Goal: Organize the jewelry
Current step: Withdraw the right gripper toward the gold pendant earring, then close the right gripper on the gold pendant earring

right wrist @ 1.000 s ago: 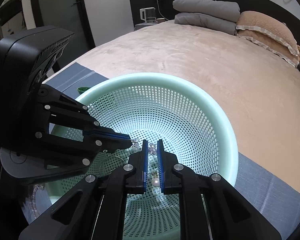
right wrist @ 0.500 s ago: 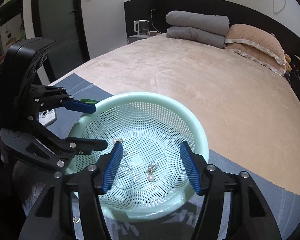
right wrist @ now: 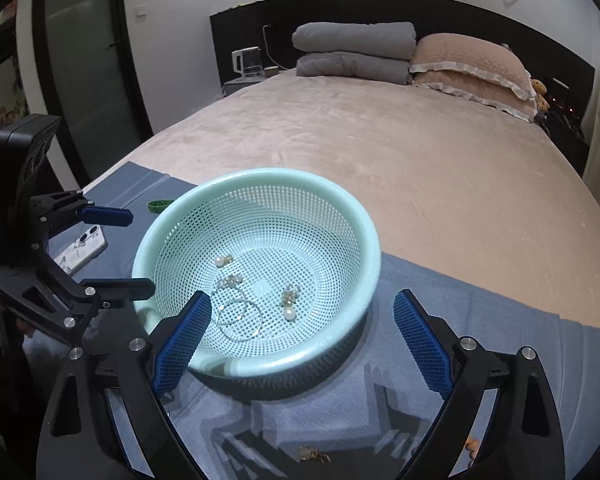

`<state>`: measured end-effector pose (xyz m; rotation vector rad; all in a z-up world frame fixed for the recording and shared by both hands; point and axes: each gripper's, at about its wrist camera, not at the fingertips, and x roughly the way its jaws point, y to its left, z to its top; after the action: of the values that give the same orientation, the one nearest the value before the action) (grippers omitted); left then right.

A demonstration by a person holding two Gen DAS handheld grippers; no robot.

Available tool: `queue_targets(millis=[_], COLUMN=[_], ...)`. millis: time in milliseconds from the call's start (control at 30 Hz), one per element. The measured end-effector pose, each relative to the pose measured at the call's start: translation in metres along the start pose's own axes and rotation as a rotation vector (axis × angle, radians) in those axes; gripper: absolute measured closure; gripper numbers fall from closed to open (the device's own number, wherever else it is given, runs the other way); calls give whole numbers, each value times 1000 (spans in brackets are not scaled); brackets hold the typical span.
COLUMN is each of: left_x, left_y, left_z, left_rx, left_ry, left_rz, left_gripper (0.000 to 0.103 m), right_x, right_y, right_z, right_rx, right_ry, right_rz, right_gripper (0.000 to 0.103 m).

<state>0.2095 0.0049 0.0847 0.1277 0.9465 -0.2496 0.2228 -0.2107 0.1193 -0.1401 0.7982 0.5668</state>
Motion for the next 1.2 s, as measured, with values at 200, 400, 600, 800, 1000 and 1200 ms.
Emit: queue_targets(millis=[200,400,600,800,1000,1200], left_x=[-8,-2,11,18,23,31], left_y=[-11,-30,-54,-75,-75,-77], left_z=[-22,-42,-65,-86,-97,-110], left_rx=[-15,23,55,99,67,55], left_ry=[11,32,68,58,29,0], left_rz=[-24,-44,-52,-72,-98,-62], left_gripper=[6,6,6,6,6,16], right_x=[-16,-16,-9,1,17,29], right_y=[-5,-7,-10,-5,5,3], right_z=[-28,-56,-79,-95,-110,-126], right_rx=[31,37,51,49,61,110], right_ry=[9,46,87,106,130,110], right_rz=[-9,-21,-28,-44,-32,-131], right_gripper=[15,15,15,15,15,21])
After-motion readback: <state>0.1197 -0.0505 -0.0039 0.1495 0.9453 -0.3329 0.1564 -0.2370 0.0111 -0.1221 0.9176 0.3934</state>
